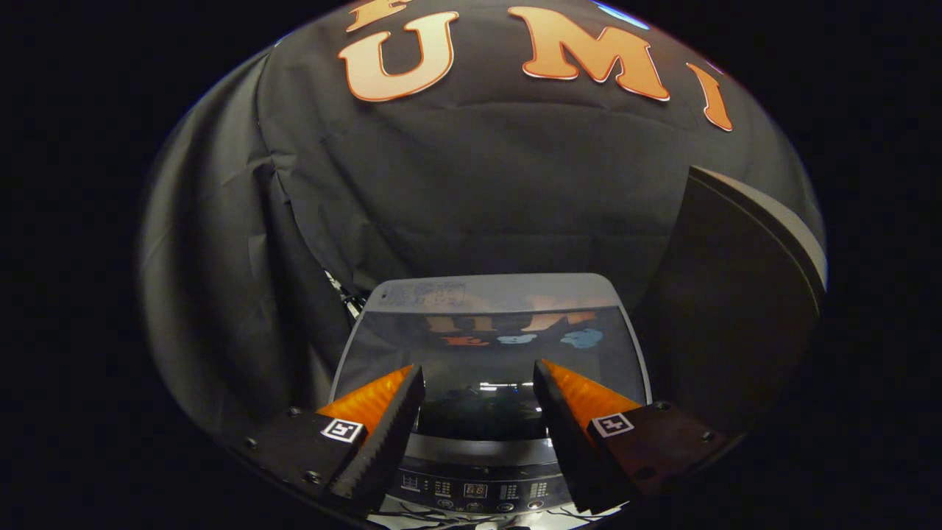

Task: Put the clothes into the washing machine and then close the washing machine lid.

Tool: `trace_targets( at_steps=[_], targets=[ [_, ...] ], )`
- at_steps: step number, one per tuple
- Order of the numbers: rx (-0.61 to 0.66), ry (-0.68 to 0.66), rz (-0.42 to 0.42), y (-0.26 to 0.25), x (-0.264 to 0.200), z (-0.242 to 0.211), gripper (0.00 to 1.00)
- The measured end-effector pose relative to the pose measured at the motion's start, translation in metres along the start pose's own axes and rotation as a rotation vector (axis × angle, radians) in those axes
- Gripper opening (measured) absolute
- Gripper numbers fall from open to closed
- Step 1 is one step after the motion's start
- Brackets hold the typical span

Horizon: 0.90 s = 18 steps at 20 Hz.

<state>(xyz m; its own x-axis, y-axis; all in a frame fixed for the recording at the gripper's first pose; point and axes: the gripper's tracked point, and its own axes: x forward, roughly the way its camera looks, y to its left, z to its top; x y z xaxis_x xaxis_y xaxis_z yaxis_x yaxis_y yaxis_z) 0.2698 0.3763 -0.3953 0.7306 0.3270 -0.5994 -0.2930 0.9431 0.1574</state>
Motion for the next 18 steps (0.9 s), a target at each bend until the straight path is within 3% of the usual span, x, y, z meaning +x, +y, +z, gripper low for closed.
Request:
trace_targets(
  at_steps=[8,18],
  targets=[
    [-0.041,-0.243,-0.003,-0.021,-0.123,0.111,0.97],
    [-0.066,-0.477,-0.112,-0.154,-0.312,0.173,0.97]
  ],
)
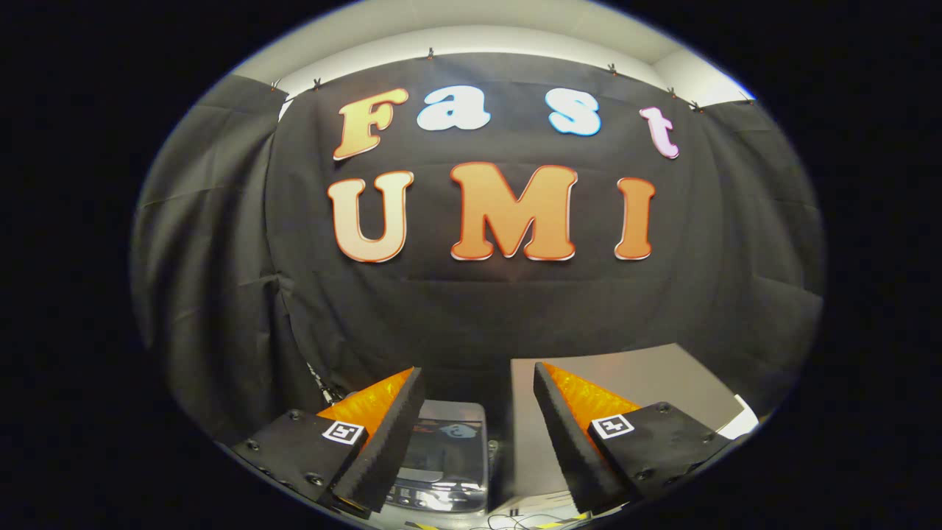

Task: Put the clothes into the washing machine and then close the washing machine lid.

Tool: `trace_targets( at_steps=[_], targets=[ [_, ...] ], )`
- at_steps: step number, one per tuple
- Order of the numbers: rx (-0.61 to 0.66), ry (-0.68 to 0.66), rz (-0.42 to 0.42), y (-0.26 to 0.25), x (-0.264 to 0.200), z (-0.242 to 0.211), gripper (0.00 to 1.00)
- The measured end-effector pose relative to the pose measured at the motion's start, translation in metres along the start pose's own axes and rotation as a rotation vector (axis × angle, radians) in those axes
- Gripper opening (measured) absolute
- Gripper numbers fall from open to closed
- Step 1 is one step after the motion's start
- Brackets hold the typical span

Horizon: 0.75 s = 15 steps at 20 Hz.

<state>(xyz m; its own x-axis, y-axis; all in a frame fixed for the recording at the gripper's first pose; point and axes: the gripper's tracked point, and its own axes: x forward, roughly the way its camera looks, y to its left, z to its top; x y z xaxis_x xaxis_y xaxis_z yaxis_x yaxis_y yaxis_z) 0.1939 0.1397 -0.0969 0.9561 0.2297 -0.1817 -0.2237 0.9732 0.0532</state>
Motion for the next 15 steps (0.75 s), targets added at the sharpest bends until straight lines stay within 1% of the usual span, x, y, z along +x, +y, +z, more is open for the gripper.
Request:
trace_targets(
  at_steps=[3,8,10,15],
  targets=[
    [0.001,-0.048,-0.026,-0.055,-0.031,0.02,0.97],
    [0.007,-0.105,-0.069,-0.134,-0.072,0.034,0.97],
    [0.005,-0.127,-0.07,-0.153,-0.087,0.039,0.97],
    [0.001,-0.168,-0.064,-0.176,-0.114,0.046,0.97]
  ],
)
